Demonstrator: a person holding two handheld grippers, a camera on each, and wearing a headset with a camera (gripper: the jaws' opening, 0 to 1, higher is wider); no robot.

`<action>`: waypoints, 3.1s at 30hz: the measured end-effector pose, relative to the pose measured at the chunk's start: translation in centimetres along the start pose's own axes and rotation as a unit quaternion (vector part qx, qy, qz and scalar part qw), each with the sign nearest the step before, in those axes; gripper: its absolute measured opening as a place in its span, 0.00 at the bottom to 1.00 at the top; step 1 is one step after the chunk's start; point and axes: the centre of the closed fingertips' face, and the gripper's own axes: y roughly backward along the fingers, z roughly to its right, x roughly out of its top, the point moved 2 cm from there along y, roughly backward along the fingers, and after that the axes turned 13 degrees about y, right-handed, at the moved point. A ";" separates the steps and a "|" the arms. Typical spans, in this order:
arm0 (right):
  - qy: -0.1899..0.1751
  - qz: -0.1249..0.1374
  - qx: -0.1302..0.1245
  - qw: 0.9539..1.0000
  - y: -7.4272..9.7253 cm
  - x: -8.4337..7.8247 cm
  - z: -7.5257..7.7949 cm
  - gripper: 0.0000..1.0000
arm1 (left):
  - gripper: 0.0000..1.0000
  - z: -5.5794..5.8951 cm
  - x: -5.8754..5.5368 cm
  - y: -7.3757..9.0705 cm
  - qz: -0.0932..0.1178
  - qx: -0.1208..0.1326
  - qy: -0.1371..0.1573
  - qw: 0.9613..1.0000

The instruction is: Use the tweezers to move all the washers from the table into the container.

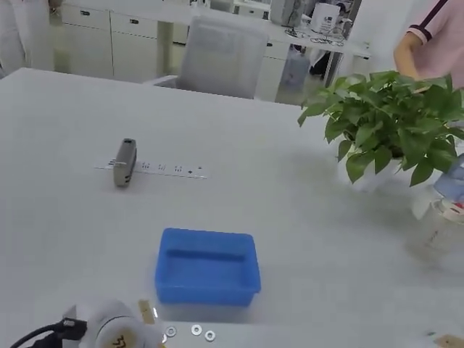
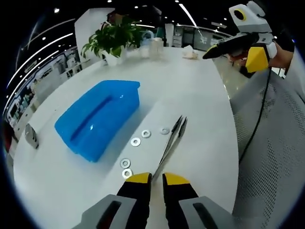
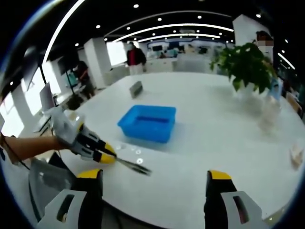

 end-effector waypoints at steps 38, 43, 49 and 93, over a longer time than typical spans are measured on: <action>0.194 -0.004 0.224 0.955 -2.8 2.5 -11.7 0.20 | 0.00 7.1 6.5 12.5 0.137 -0.011 -0.009 0.990; 0.245 0.008 0.249 0.937 -3.2 4.5 -13.2 0.21 | 0.00 7.6 7.8 14.5 0.144 -0.037 -0.035 0.988; 0.298 0.026 0.272 0.914 -2.6 6.3 -14.0 0.17 | 0.00 8.7 8.6 16.4 0.149 -0.078 -0.099 0.981; 0.333 0.033 0.254 0.907 -4.7 7.0 -13.4 0.02 | 0.39 3.0 5.0 17.9 0.255 0.135 0.124 0.949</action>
